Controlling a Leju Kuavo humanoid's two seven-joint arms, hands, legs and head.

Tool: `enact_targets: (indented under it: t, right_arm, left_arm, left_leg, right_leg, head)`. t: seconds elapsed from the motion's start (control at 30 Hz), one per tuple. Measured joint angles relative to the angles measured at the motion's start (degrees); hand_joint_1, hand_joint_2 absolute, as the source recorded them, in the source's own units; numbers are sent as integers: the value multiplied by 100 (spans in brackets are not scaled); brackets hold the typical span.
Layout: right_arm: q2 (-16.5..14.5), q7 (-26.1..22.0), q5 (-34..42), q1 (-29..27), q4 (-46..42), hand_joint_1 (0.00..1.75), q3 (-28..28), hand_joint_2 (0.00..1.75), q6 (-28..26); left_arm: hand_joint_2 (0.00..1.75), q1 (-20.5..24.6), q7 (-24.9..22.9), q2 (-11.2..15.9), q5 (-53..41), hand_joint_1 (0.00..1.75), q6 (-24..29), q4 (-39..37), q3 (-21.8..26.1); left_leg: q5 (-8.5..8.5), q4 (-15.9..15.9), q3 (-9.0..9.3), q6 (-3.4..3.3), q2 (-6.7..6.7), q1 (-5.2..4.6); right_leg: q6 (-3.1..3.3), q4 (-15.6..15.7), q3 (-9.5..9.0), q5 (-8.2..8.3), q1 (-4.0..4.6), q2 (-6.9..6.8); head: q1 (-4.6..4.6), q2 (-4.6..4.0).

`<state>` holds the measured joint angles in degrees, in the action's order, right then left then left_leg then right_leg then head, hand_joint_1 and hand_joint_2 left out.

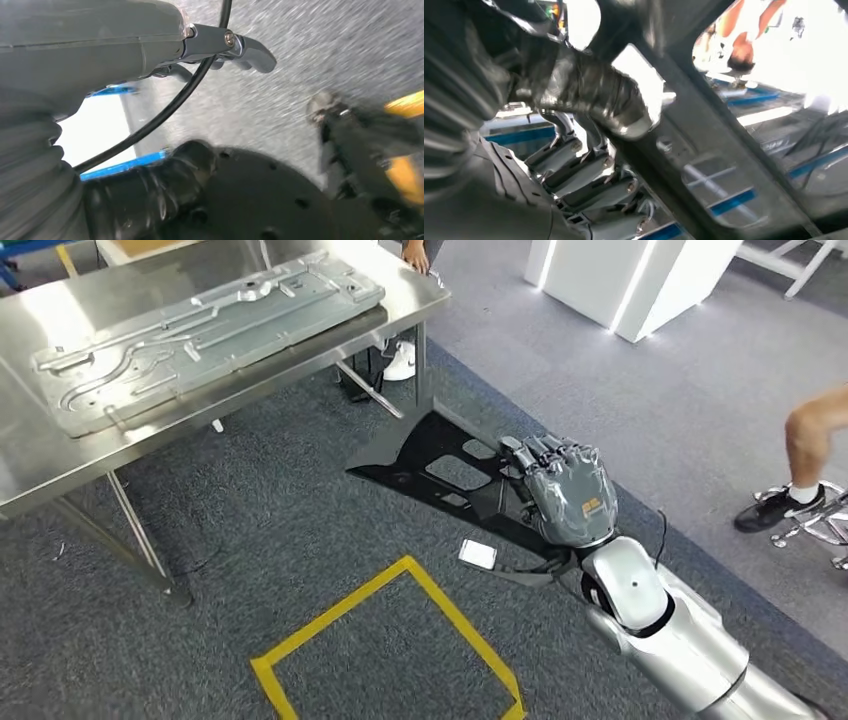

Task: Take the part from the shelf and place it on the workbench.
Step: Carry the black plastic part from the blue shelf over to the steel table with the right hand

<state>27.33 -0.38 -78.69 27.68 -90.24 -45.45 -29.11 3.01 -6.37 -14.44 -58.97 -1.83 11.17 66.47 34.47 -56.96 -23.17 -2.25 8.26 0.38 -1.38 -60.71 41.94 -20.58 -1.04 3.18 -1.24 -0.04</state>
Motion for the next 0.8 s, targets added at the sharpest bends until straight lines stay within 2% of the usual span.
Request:
enact_targets:
  t: [0.03,0.07,0.1,0.13,0.17,0.2,0.23,0.27,0.3,0.33,0.37,0.43,0.47,0.5,0.53,0.57,0.6,0.63,0.67,0.7,0.73,0.77,0.8]
  right_arm:
    - [2,-7,2,7,-4,175,12,175,3]
    - [2,-8,3,11,-11,175,24,175,0]
    - [2,-8,5,12,-16,175,34,175,-1]
    - [3,-9,7,1,-20,175,39,175,-2]
    - [4,-11,7,-17,-21,175,40,175,-2]
    - [5,-14,7,-33,-20,175,40,175,-2]
    - [5,-16,7,-43,-19,175,40,175,-1]
    - [4,-16,7,-47,-19,175,40,175,0]
    - [4,-17,7,-45,-19,175,40,175,2]
    - [3,-17,7,-42,-19,175,40,175,2]
    - [3,-18,7,-45,-18,175,40,175,3]
    - [-2,-23,7,-53,-6,175,33,175,7]
    - [-5,-28,7,-57,-1,175,30,175,10]
    - [-9,-31,7,-56,-1,175,30,175,11]
    - [-13,-32,7,-42,-9,175,37,175,10]
    - [-13,-29,7,-22,-23,175,48,175,9]
    - [-14,-27,7,-4,-37,175,58,175,8]
    - [-14,-25,7,11,-48,175,64,175,12]
    - [-14,-25,7,9,-51,175,67,175,20]
    - [-14,-26,7,3,-48,175,67,175,27]
    - [-15,-27,7,-3,-44,175,67,175,35]
    - [-15,-27,7,-6,-41,175,67,175,39]
    - [-15,-27,6,-7,-40,175,67,175,40]
  left_arm:
    - [175,8,0,-1,-1,0,1,0,0]
    - [175,8,-1,1,-2,0,1,0,0]
    - [175,11,0,3,-3,0,1,0,0]
    - [175,18,1,6,-4,0,1,0,0]
    - [175,18,1,9,-5,0,1,-1,0]
    - [175,18,1,10,-5,0,1,-1,0]
    - [175,14,0,12,-6,0,2,-1,0]
    - [175,6,-3,13,-7,0,2,-1,0]
    - [175,-6,-7,13,-8,0,2,-1,0]
    - [175,-22,-10,13,-8,0,2,-1,0]
    - [175,-41,-14,14,-9,0,1,-1,0]
    - [175,-72,-21,28,-14,0,1,-1,0]
    - [175,-76,-25,35,-16,0,1,-1,0]
    - [175,-73,-29,41,-20,0,2,-1,0]
    - [175,-62,-32,42,-23,0,2,-1,0]
    - [175,-53,-32,42,-25,0,2,-1,0]
    - [175,-38,-33,43,-27,0,3,-1,0]
    - [175,-16,-33,43,-28,0,3,-1,0]
    - [175,9,-33,43,-30,0,4,-1,-1]
    - [175,29,-33,42,-33,0,4,-1,-1]
    - [175,41,-36,40,-37,0,4,-1,-1]
    - [175,39,-38,39,-39,0,4,-1,-1]
    - [175,28,-41,38,-41,0,4,-2,-1]
  left_leg:
    - [-65,-39,-24,34,14,8]
    - [-200,-204,-98,59,-73,10]
    - [-368,-521,-273,77,-241,-6]
    - [-463,-892,-511,86,-424,-20]
    - [-454,-1260,-792,90,-607,-31]
    - [-293,-1529,-1063,97,-708,-39]
    - [-11,-1658,-1288,106,-739,-42]
    - [296,-1658,-1460,114,-749,-42]
    - [511,-1535,-1576,110,-761,-45]
    - [527,-1306,-1653,81,-791,-55]
    - [250,-990,-1701,15,-872,-83]
    - [-834,-381,-1741,-141,-1096,-186]
    - [-1251,-214,-1716,-186,-1170,-235]
    - [-1439,-141,-1670,-203,-1166,-262]
    - [-1403,-127,-1584,-204,-1100,-264]
    - [-1341,-98,-1491,-218,-1021,-257]
    - [-1285,-58,-1398,-245,-942,-237]
    - [-1227,-20,-1294,-266,-867,-218]
    - [-1156,16,-1187,-278,-787,-194]
    - [-1070,36,-1074,-282,-699,-176]
    - [-974,48,-952,-270,-601,-161]
    - [-870,53,-815,-252,-500,-147]
    - [-760,54,-670,-234,-401,-131]
  right_leg:
    - [49,38,-74,-64,9,-72]
    - [101,100,-166,-108,11,-130]
    - [145,176,-289,-167,12,-190]
    - [173,250,-428,-227,16,-244]
    - [194,319,-582,-305,25,-310]
    - [204,378,-742,-394,34,-383]
    - [208,428,-907,-490,42,-453]
    - [208,469,-1086,-598,50,-524]
    - [208,498,-1271,-714,60,-592]
    - [206,522,-1465,-841,76,-665]
    - [206,545,-1639,-973,94,-737]
    - [177,567,-1929,-1230,130,-851]
    - [148,596,-2041,-1341,133,-901]
    - [107,586,-2153,-1400,131,-935]
    - [66,501,-2204,-1382,118,-962]
    - [34,263,-2138,-1278,96,-924]
    - [13,-112,-1960,-1122,78,-806]
    - [-2,-563,-1664,-1011,58,-650]
    - [-12,-986,-1324,-1029,37,-485]
    - [-29,-1277,-1020,-1192,24,-374]
    - [-56,-1439,-760,-1469,7,-327]
    - [-90,-1460,-555,-1779,-11,-319]
    - [-126,-1362,-397,-2011,-28,-319]
  head:
    - [6,0]
    - [9,0]
    - [6,0]
    - [4,0]
    - [4,0]
    - [3,0]
    - [4,0]
    - [3,0]
    - [3,0]
    - [4,0]
    - [5,0]
    - [22,0]
    - [29,0]
    - [36,0]
    - [37,0]
    - [35,0]
    - [35,0]
    - [36,0]
    - [38,0]
    - [40,0]
    - [40,0]
    - [41,0]
    - [41,0]
